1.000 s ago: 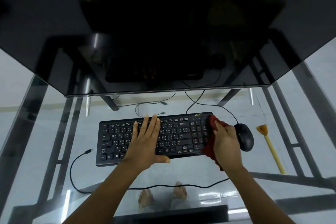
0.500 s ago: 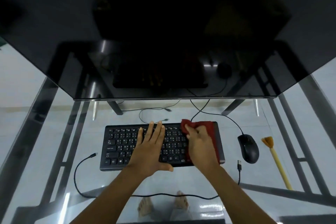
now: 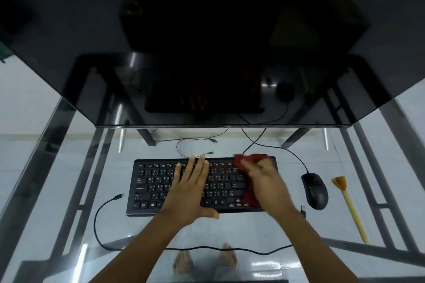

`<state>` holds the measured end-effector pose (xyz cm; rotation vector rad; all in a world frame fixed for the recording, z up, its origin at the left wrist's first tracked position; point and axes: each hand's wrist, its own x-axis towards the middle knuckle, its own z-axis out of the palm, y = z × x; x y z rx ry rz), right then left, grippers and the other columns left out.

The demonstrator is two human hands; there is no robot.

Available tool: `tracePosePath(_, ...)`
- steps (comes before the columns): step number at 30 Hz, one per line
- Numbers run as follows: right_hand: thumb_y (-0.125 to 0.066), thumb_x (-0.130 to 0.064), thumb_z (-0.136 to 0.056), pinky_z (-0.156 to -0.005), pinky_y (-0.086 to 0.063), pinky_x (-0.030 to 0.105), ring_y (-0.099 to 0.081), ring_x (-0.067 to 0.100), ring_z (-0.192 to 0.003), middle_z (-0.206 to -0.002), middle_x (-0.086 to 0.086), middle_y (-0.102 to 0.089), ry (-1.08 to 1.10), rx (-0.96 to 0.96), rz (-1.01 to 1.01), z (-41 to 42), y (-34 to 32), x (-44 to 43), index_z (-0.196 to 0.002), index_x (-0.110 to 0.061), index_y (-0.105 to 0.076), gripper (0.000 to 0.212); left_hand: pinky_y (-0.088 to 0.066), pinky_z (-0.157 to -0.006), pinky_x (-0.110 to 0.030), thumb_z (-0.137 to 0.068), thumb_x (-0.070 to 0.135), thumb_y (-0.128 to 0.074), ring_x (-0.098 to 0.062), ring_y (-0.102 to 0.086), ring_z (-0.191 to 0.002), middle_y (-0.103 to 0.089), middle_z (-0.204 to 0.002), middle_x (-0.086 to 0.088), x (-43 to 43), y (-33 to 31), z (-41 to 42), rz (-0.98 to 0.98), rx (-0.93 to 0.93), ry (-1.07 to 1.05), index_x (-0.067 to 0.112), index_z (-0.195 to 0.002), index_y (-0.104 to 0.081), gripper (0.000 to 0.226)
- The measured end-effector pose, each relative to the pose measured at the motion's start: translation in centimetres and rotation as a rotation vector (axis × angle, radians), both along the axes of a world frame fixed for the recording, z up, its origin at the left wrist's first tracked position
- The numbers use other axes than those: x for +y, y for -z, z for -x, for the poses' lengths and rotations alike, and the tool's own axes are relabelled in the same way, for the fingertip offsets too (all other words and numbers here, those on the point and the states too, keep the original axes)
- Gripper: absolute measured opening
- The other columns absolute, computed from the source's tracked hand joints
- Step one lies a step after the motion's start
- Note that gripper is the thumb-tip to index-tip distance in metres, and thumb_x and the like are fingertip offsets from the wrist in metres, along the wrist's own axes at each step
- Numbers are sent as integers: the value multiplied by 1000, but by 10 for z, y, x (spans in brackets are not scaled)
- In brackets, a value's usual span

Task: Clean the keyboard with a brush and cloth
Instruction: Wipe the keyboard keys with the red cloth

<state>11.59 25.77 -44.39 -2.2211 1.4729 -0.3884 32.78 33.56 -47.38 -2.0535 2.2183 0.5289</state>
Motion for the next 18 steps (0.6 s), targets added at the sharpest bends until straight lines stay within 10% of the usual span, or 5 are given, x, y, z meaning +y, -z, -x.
tracePosePath(3, -63, -59, -84, -76, -59, 50, -72, 27, -89, -97, 2, -74, 172, -117, -89, 17, 11, 7, -92, -36, -61, 25, 12, -116, -52, -59, 92, -43, -24, 29, -142, 29, -155, -1, 1, 1, 0, -7, 2, -11, 13, -148, 19, 134)
tracePosePath(7, -59, -41, -92, -72, -55, 40, -62, 22, -80, -101, 3, -62, -253, 36, -214, 13, 6, 45, -95, -43, -59, 4, 13, -117, -51, -61, 92, -42, -21, 33, -140, 33, -154, 1, 1, -1, 0, 1, 18, -18, 15, -148, 22, 133)
tracePosePath(10, -70, -41, -87, -46, -54, 39, -67, 33, -55, -77, 10, -67, 68, -120, -269, 39, -10, 26, -90, -17, -55, 28, 16, -115, -49, -60, 93, -40, -19, 34, -140, 31, -155, 1, 2, 0, -1, 9, 16, -12, 15, -148, 22, 133)
tracePosePath(13, -62, -35, -93, -57, -61, 43, -74, 26, -73, -92, 10, -72, 273, -199, -256, 46, -10, 23, -107, -14, -58, 25, 18, -114, -48, -60, 93, -41, -17, 33, -141, 28, -156, 2, 1, 1, -2, 19, 39, -18, 16, -150, 19, 133)
tracePosePath(18, -53, -39, -96, -71, -53, 34, -64, 32, -83, -107, 10, -57, -333, 217, -146, 45, 15, 54, -122, -41, -58, 27, 8, -117, -52, -58, 93, -41, -18, 25, -144, 18, -159, 1, 2, 3, -3, 19, 49, -8, 14, -152, 8, 132)
